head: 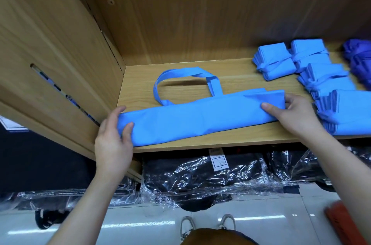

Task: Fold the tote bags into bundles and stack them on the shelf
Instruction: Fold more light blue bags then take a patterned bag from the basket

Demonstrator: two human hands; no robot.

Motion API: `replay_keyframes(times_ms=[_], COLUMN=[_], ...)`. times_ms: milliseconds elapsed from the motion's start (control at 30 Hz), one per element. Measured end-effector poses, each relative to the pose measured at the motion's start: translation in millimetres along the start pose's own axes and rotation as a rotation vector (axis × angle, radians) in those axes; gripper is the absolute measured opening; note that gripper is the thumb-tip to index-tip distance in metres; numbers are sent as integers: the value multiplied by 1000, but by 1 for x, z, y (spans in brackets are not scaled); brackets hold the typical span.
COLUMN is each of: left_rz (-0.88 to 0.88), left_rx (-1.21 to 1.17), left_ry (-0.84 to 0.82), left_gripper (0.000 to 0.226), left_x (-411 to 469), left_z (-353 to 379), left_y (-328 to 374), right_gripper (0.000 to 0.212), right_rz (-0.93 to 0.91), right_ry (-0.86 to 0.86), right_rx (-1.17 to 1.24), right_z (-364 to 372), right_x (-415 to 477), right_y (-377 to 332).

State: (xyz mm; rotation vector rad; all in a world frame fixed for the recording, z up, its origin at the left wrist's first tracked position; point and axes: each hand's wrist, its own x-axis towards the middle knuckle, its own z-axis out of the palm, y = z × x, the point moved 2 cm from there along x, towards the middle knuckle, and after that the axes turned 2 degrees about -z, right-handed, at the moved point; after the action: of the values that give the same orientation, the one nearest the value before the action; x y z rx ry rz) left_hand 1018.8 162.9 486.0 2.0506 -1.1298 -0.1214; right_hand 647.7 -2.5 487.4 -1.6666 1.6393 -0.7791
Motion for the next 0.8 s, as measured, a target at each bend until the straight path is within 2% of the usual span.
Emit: replay_keyframes(times_ms=[133,400,533,600,700,800], left_rz=[129,186,299,406,541,530], left_rx=[255,558,704,758,638,539], left_ry=[-1,-25,28,37,-135,-323], left_gripper=[34,29,21,26,35,44], left_x=[1,3,8,11,9,4], left_z=[4,5,2,2,12,18], left_y=[6,11,7,4,2,2], right_gripper=[29,38,50,53,52,56], right_rz=[-23,-16,-8,-11,13,104], right_ry=[159,168,155,160,120,47], right_rx=[-210,-631,-673,-694,-673,-533], right_z=[10,27,31,32,31,26], right_x=[-6,-4,-3,-3,1,7], right_y=[-10,-19,-18,-19,-22,-24])
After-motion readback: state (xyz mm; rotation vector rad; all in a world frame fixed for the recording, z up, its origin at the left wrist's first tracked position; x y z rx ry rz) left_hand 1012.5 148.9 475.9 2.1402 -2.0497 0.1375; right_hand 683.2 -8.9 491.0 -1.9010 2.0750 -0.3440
